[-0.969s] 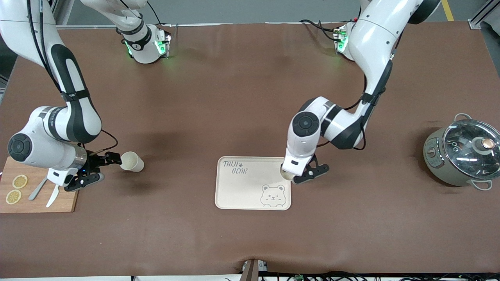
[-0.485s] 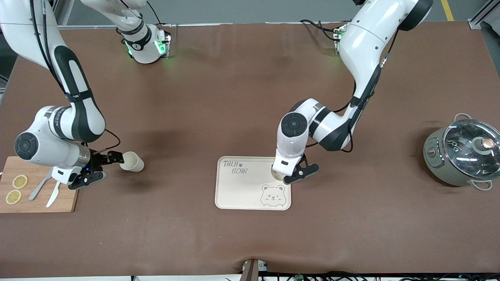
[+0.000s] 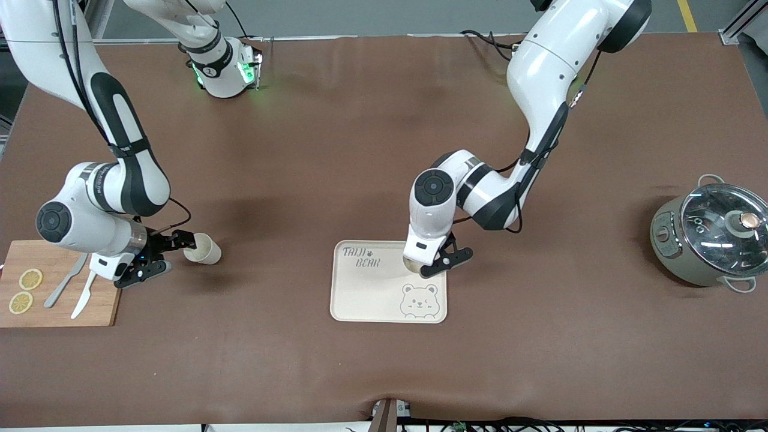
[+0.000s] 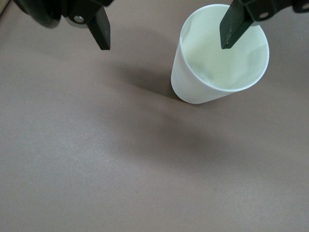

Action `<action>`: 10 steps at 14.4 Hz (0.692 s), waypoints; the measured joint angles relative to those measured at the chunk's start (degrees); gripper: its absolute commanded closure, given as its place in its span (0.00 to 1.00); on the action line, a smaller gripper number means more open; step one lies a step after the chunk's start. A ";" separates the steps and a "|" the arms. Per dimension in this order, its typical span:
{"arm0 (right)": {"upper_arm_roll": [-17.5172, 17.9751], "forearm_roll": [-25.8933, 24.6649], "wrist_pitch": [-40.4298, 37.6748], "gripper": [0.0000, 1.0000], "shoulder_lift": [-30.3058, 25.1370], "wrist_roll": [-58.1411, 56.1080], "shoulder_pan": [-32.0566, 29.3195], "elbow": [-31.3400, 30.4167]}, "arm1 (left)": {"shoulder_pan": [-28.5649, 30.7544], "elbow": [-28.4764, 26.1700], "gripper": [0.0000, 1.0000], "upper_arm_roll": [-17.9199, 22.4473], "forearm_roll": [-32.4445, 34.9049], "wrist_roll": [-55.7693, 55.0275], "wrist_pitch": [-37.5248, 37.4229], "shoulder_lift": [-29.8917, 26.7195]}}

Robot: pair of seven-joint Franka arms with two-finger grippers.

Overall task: Place white IKEA cup upright on tray with both arms
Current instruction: 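Carry the cup to the tray with the left gripper while the right gripper hovers, then lower the held cup upright onto the tray and open the left gripper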

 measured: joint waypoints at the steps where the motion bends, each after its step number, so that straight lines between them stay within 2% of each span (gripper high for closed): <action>1: 0.03 0.00 0.27 0.00 0.00 0.00 0.06 -0.23 | -0.17 0.01 1.00 0.03 0.00 -0.02 0.44 0.20; 10: 0.12 0.00 3.35 0.00 0.00 -0.02 0.39 -2.68 | -0.51 0.02 0.98 0.48 0.01 -1.12 4.21 1.63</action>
